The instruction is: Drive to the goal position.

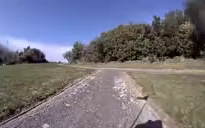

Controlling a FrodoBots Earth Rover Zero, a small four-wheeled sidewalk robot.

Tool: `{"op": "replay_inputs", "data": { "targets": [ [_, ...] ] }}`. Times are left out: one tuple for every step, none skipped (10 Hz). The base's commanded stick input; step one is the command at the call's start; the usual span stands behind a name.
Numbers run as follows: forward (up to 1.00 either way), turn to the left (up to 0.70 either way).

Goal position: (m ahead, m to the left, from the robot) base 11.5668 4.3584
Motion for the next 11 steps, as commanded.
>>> {"op": "replay_inputs", "data": {
  "targets": [
    [0.70, -0.02],
    [0.70, -0.11],
    [0.70, -0.14],
    [0.70, -0.14],
    [0.70, -0.06],
    [0.70, 0.00],
    [0.70, 0.00],
    [0.70, 0.00],
    [0.70, 0.00],
    [0.70, 0.00],
    [0.70, 0.00]
  ]
}}
